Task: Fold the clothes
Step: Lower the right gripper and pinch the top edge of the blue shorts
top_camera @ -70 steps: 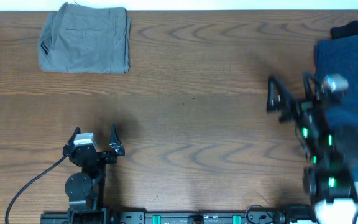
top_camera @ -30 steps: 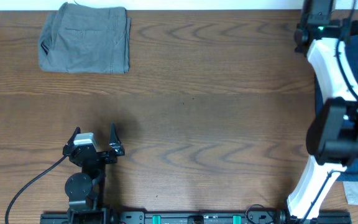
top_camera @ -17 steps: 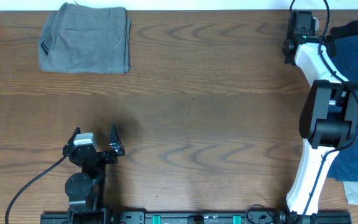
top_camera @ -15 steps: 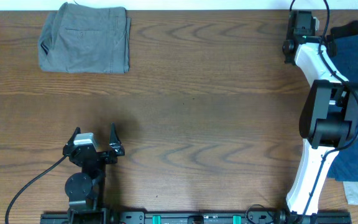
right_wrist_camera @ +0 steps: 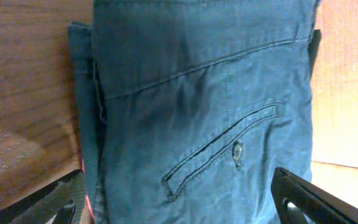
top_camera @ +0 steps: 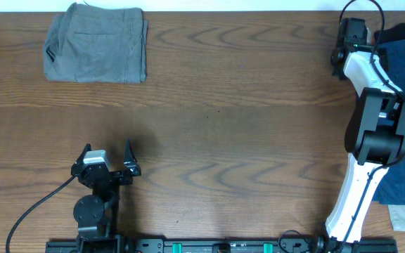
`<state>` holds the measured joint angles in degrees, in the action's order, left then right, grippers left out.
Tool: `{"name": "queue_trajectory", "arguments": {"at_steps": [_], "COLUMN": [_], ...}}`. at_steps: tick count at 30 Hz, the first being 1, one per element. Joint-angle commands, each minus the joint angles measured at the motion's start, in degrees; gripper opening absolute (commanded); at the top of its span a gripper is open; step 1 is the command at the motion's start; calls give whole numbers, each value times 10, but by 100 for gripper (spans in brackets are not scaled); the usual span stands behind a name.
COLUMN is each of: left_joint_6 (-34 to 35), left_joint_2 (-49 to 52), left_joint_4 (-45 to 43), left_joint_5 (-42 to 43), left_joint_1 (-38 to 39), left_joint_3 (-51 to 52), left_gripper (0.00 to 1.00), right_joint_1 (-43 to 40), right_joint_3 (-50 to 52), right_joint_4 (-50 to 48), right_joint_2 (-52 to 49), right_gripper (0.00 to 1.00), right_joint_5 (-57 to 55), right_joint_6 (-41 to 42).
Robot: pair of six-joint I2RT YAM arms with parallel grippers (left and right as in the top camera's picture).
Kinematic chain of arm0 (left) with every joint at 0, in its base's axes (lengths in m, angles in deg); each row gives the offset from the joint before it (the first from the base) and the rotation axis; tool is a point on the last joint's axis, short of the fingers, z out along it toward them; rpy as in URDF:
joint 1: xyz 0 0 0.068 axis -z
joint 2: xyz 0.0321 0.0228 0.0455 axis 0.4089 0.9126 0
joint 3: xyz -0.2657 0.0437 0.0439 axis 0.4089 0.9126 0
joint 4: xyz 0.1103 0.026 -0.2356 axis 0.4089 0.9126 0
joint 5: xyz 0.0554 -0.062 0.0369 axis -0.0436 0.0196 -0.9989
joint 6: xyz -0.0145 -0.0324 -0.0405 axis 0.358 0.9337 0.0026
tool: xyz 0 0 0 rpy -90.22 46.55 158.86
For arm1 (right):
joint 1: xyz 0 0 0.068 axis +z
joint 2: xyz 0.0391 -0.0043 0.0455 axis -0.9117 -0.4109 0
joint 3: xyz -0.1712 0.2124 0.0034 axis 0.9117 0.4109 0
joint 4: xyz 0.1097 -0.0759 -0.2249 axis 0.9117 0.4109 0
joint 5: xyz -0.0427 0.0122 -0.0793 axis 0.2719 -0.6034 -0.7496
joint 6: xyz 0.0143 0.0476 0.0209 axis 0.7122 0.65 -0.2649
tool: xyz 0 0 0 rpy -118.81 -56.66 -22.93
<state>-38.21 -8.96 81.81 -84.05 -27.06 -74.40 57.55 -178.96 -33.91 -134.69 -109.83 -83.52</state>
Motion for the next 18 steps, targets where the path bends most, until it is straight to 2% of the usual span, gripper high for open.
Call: {"name": "queue_trajectory", "arguments": {"at_steps": [1,18], "left_joint_6": [-10,-10], "left_joint_2": [-4,-4], "left_joint_4": [21,21], "left_joint_5": [-7,-7], "left_joint_1": [-2,-2], "left_joint_3": [9,9], "left_gripper": [98,98], "right_joint_1": [0,-19], "right_joint_3": [-2,-1], "right_joint_4": [3,5], "right_joint_2": [-6,-7], "right_gripper": [93,89], "right_joint_5": [34,46], "right_joint_6": [10,30]}}
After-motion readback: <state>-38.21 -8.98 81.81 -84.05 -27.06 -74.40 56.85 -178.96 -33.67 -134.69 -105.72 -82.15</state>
